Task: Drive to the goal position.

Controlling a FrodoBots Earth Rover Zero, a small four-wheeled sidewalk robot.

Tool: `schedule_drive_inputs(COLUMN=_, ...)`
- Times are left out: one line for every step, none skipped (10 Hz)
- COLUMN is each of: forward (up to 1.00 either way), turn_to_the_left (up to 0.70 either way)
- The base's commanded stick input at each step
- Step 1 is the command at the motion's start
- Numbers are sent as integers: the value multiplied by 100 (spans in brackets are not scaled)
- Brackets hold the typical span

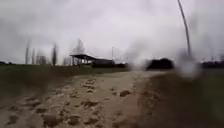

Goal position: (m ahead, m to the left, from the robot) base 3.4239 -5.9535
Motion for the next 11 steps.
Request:
schedule_drive_inputs(forward=100, turn_to_the_left=0)
schedule_drive_inputs(forward=100, turn_to_the_left=0)
schedule_drive_inputs(forward=100, turn_to_the_left=0)
schedule_drive_inputs(forward=100, turn_to_the_left=0)
schedule_drive_inputs(forward=100, turn_to_the_left=0)
schedule_drive_inputs(forward=100, turn_to_the_left=0)
schedule_drive_inputs(forward=100, turn_to_the_left=0)
schedule_drive_inputs(forward=100, turn_to_the_left=0)
schedule_drive_inputs(forward=100, turn_to_the_left=0)
schedule_drive_inputs(forward=100, turn_to_the_left=0)
schedule_drive_inputs(forward=100, turn_to_the_left=0)
